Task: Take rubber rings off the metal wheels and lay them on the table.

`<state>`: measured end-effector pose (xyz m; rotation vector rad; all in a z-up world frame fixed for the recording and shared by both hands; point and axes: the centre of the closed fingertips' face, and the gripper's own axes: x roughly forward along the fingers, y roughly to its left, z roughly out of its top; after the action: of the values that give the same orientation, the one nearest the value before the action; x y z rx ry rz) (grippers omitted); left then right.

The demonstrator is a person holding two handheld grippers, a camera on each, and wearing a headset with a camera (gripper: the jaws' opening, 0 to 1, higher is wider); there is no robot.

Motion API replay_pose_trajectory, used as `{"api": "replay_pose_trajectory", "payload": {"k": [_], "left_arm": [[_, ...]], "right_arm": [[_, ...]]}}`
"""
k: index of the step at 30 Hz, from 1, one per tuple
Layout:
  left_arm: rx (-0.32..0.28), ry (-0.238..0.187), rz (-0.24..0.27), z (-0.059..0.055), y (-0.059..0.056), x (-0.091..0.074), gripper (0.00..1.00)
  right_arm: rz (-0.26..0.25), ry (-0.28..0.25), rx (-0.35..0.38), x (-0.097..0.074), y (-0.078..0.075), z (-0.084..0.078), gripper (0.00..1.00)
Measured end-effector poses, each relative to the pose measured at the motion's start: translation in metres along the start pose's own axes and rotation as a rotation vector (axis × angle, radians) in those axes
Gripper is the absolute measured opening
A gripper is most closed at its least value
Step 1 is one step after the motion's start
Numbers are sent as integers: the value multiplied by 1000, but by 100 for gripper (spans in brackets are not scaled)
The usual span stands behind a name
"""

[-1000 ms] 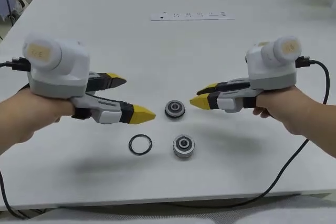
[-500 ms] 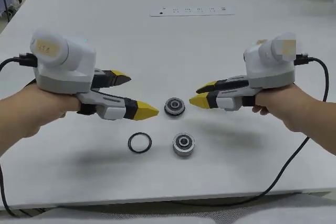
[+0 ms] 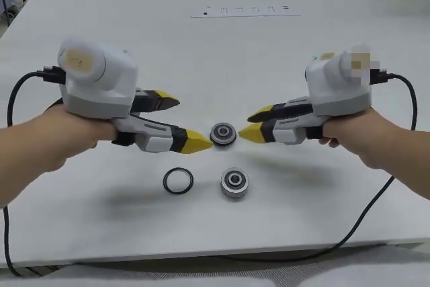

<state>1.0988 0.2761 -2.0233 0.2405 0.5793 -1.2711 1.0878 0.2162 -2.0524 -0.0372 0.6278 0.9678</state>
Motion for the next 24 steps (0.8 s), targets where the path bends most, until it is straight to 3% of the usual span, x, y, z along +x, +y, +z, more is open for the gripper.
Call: {"api": "replay_pose_trajectory", "payload": {"k": [24], "left_arm": [[23,15,-44,1,-6,28,48]], "right_arm": [[12,8,-48,10,2,-8,25]]}}
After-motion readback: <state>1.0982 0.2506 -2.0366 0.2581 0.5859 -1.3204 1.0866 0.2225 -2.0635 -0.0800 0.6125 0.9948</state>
